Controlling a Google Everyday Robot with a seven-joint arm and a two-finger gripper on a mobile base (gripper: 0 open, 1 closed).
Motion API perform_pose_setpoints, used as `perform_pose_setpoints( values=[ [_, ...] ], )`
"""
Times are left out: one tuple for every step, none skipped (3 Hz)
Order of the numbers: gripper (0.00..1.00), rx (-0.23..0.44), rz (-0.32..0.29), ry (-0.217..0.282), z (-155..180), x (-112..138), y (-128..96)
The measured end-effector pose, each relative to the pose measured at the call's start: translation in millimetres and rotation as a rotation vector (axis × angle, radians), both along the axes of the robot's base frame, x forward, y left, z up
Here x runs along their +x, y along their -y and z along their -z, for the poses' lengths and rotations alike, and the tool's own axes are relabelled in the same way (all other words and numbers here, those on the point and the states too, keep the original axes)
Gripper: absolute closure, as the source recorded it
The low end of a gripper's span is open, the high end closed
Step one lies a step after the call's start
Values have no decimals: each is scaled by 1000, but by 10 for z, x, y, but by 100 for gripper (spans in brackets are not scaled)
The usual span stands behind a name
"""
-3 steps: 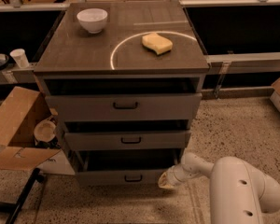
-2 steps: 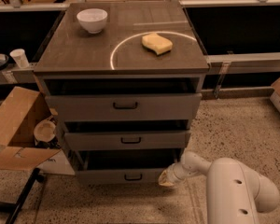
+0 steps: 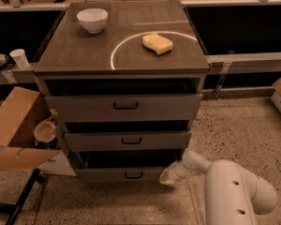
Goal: Close bottom drawer
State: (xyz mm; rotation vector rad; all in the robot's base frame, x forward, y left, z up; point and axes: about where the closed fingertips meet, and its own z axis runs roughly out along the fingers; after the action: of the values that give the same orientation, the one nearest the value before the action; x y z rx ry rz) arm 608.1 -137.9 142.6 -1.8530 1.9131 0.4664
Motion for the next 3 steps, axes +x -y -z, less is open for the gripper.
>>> perform_pose_setpoints(
  values=[
    [15,7,24,9,39,126,68],
    [0,14,35,15,50,164,113],
    [0,29,5,30,-76,26,167]
  ],
)
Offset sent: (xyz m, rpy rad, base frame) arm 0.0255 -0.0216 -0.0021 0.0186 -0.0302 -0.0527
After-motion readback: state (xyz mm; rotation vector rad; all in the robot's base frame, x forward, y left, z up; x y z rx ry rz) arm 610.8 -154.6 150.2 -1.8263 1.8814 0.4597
